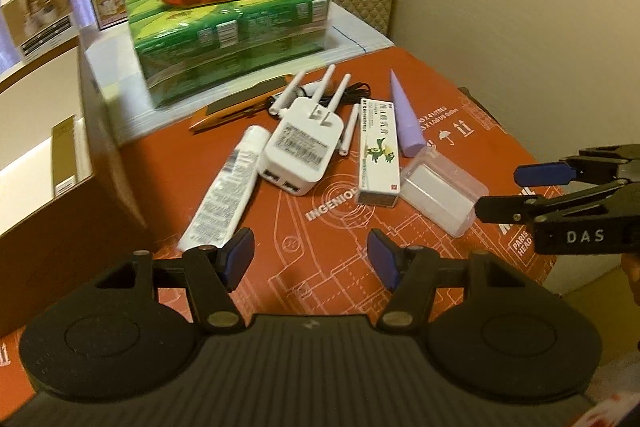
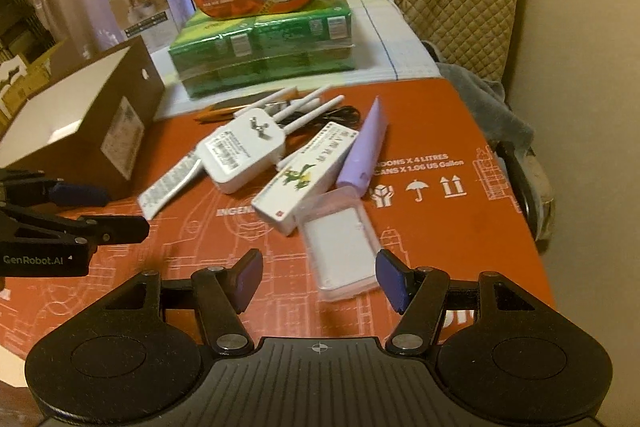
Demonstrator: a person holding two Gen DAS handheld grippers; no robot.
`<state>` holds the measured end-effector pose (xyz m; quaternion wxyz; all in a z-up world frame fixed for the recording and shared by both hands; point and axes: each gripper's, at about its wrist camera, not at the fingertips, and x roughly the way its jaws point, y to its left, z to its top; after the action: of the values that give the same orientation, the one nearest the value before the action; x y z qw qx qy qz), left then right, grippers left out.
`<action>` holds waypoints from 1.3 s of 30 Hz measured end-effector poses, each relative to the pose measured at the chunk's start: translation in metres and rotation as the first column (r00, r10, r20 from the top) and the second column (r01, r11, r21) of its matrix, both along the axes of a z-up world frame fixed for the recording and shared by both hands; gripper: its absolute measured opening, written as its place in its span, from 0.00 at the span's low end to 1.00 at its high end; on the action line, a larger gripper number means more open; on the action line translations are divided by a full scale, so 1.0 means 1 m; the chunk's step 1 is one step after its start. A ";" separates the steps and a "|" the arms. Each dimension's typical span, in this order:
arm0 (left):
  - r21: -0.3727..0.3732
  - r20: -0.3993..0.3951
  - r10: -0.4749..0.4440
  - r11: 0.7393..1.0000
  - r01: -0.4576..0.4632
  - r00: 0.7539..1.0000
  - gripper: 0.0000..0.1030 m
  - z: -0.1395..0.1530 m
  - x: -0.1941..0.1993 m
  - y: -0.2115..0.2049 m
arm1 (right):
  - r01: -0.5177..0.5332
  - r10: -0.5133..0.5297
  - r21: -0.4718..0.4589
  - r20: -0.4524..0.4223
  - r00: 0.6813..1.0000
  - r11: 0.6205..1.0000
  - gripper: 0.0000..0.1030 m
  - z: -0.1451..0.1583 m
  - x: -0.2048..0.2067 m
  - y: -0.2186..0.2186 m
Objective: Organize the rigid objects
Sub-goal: 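Grasp the clear plastic case with the right tool while the left tool grasps the white wireless repeater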
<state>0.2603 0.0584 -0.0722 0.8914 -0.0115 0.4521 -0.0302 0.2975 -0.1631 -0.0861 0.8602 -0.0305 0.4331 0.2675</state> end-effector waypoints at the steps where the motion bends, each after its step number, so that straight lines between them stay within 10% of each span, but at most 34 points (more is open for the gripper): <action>1: 0.003 -0.003 -0.004 1.000 0.004 1.000 0.57 -0.002 0.003 -0.001 | -0.002 0.002 -0.006 0.006 1.000 1.000 0.58 -0.003 0.003 0.001; 39: 0.149 -0.004 -0.148 0.978 0.147 0.989 0.59 -0.031 0.072 -0.016 | -0.099 0.107 -0.165 0.036 0.994 0.981 0.50 -0.055 0.054 0.036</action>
<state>0.3324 0.0427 -0.1036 0.8868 0.0886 0.4493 -0.0625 0.3514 -0.1266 -0.1414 0.8494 -0.1290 0.4318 0.2747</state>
